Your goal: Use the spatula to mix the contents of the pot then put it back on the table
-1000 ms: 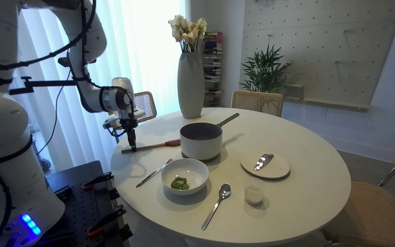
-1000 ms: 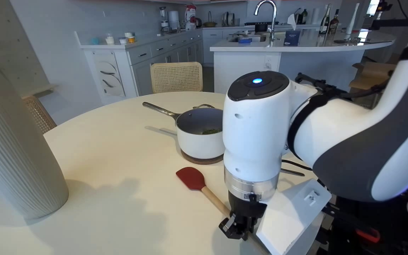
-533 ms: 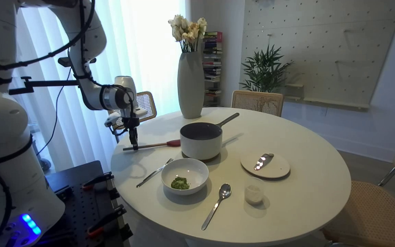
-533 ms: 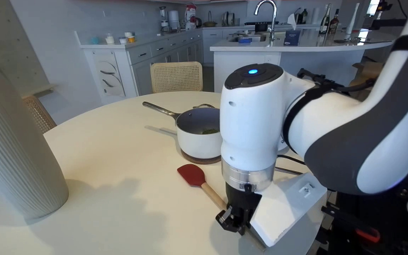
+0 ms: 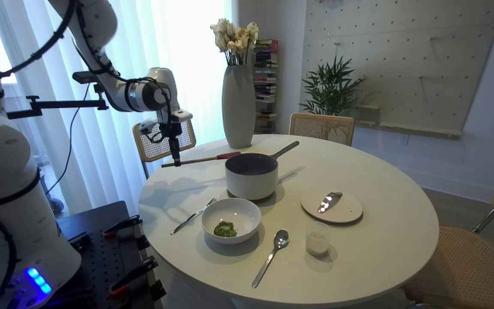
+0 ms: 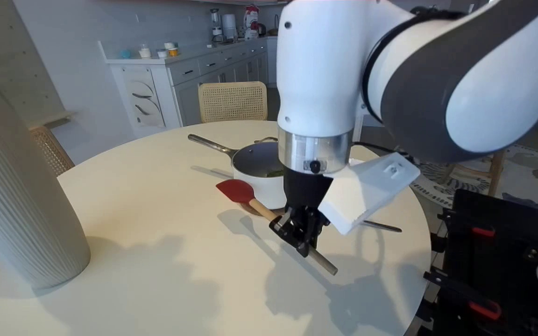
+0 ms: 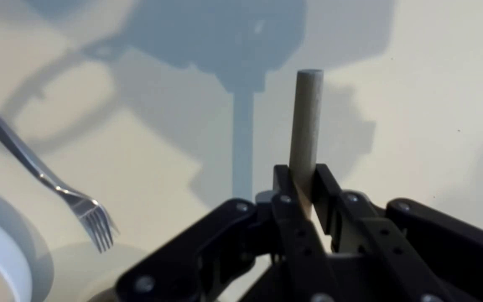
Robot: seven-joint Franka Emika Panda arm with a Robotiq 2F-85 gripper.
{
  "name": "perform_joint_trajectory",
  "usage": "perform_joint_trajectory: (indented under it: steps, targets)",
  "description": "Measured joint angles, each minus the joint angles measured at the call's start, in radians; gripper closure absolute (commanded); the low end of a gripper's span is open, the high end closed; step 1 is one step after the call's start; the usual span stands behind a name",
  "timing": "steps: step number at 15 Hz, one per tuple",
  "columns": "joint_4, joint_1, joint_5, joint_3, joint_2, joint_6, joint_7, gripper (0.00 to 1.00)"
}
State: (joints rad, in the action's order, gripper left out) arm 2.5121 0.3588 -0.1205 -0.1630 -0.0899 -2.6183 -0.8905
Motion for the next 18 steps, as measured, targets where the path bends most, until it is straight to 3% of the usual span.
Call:
perform_joint_trajectory:
  steps: [8, 18]
  targets:
    - [-0.099, -0.028, 0.030, -0.049, 0.147, 0.232, 0.118, 0.96]
    - [-0.348, -0.123, 0.108, -0.037, 0.210, 0.679, 0.379, 0.96]
